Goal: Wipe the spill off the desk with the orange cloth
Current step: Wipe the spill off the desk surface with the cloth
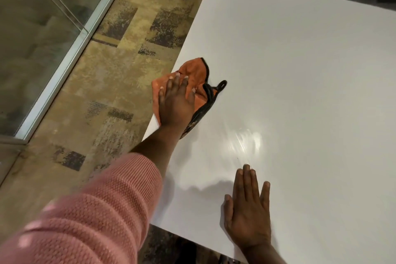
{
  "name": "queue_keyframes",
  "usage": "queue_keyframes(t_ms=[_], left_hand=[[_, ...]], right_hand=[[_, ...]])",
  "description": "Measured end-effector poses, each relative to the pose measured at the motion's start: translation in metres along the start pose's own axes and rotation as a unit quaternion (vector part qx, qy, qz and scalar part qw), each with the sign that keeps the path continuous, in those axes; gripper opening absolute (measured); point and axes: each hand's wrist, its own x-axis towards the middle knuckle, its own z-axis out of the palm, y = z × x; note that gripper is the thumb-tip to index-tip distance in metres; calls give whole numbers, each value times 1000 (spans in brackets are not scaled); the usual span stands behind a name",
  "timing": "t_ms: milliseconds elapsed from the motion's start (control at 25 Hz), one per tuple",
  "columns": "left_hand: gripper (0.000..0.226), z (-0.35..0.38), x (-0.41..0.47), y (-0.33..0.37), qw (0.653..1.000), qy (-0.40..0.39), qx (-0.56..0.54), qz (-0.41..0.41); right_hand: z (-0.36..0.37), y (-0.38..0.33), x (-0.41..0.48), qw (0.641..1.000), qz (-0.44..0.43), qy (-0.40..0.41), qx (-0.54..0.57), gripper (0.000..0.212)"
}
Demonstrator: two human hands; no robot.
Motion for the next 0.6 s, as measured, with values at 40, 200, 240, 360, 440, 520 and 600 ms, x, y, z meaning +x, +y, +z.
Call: queue_keyframes(t_ms=[40,200,240,360,440,520,600], left_hand=[[51,-6,-22,-10,1000,7,-2,-17],[50,-24,-137,-46,997,14,47,-55],[52,-25,-156,-48,996,-2,71,-62],[52,-25,-150,-45,993,-30,79,-77],[54,-22,-111,-37,996,-24,48,-64],[56,-19,-64,-27,998,-23,24,-60],[59,-15,-25,-22,997,-23,-10,-79]], right_hand=[[0,0,0,1000,3,-4,-2,75],[-2,0,0,1000,4,-12,-5,76],[-1,0,1,1000,6,-14,-4,77],[0,0,0,1000,4,-7,-6,78],[2,1,1,1000,6,-5,-6,78],[3,0,0,1000,4,1,-12,78],[4,1,0,1000,-5,3,-25,78]])
